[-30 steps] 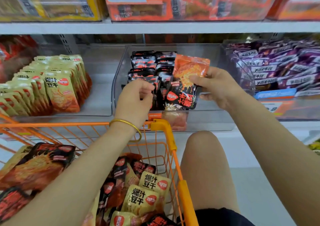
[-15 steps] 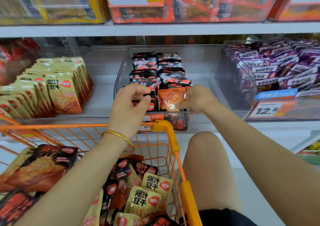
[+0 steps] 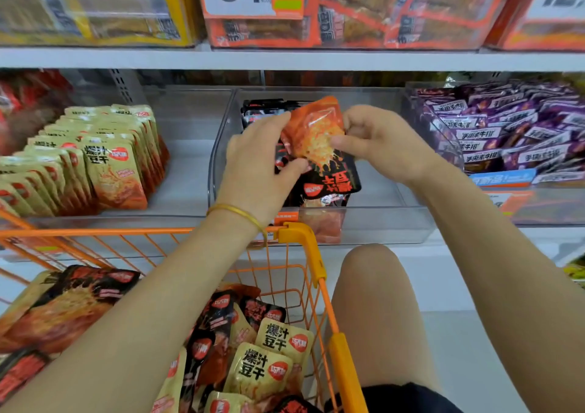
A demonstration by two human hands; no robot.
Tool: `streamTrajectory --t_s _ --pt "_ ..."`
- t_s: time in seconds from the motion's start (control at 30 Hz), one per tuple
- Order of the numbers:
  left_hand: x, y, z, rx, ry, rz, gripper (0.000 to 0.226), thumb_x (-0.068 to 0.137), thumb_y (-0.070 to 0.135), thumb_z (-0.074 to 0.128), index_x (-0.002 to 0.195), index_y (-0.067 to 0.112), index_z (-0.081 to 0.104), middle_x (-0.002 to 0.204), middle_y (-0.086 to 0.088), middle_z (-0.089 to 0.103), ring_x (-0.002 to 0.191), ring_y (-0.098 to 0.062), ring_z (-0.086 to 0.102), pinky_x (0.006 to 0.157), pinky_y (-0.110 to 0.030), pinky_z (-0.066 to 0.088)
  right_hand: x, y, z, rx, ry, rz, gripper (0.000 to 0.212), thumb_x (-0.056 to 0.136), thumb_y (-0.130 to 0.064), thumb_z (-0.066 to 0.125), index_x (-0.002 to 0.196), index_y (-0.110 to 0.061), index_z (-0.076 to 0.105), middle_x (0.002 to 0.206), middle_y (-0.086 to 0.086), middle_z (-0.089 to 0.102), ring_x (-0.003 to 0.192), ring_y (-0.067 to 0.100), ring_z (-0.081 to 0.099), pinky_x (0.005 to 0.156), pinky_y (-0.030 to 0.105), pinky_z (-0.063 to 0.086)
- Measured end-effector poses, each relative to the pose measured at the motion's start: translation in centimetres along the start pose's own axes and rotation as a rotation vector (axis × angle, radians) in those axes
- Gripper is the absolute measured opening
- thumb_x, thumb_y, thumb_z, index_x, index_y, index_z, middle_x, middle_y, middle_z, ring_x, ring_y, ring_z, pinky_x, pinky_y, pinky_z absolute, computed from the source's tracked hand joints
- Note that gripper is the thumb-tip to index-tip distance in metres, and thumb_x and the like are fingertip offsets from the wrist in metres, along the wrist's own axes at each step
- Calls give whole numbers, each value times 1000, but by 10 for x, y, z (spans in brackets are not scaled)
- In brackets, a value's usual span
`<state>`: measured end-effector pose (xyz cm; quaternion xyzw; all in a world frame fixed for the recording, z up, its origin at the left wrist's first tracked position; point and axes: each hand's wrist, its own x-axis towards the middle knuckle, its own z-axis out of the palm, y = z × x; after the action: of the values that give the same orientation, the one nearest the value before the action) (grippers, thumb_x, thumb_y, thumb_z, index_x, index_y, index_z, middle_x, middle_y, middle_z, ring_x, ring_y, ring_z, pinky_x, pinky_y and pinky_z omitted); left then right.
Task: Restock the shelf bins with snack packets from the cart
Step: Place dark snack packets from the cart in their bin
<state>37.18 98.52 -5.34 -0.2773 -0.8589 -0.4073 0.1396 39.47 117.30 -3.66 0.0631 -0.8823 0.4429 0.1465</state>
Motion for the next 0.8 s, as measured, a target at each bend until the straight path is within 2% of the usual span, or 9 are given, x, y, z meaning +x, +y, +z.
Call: streamTrajectory --t_s 0.07,0.17,0.23,0.3,0.43,0.53,0.67,0.73,0.8 --pt "14 4 6 53 34 -32 72 77 32 68 141 19 38 132 -8 47 118 -30 45 100 -47 39 0 -2 -1 19 -19 -90 21 88 -6 63 74 -16 51 67 0 52 62 4 47 62 18 40" --pt "27 7 5 107 146 -36 70 77 26 73 139 23 41 126 -8 41 119 -25 39 103 -31 31 -3 6 -3 31 -46 -104 20 88 -5 62 76 -18 53 68 -7 52 59 -3 47 61 11 39" --pt "34 8 3 173 99 16 41 79 25 70 118 21 61 116 -4 52 113 -24 46 94 -28 31 -5 11 -4 -67 -57 -109 9 88 -7 63 81 -8 57 70 -6 52 63 -4 47 64 12 39" --pt "39 10 5 111 16 -3 7 82 19 66 89 17 66 87 5 58 92 -19 54 80 -23 36 -6 14 -1 -68 23 -114 11 87 -9 65 80 -5 58 69 -4 54 65 -1 47 65 17 41" --pt "42 0 12 -158 135 -251 29 87 14 61 63 21 47 65 8 47 66 -14 48 71 -29 42 -12 22 1 449 346 175 11 87 -15 66 79 -19 59 76 0 63 62 11 61 58 30 55" --pt "36 -7 20 -369 175 -383 33 89 12 58 61 19 42 62 -1 45 58 -17 43 66 -37 44 -21 32 3 789 164 492 7 87 -23 64 87 -19 58 86 0 67 71 15 67 60 27 56" --pt "27 -3 30 -517 88 -405 24 91 6 53 70 15 47 65 -7 52 53 -12 49 52 -23 45 -18 31 7 930 75 553 5 89 -18 61 85 -19 58 79 -1 68 70 11 69 58 20 54" --pt "25 0 28 -478 119 -362 17 90 3 52 80 16 50 78 -4 58 62 -9 58 57 -19 46 -13 30 3 878 168 507 8 90 -16 60 87 -19 54 74 -3 67 65 11 68 60 24 56" --pt "24 -1 21 -321 216 -257 16 87 2 54 97 15 55 98 -1 56 81 -11 56 71 -12 43 -10 32 -5 647 246 459 13 90 -11 60 89 -20 51 73 -3 65 58 9 64 57 25 56"
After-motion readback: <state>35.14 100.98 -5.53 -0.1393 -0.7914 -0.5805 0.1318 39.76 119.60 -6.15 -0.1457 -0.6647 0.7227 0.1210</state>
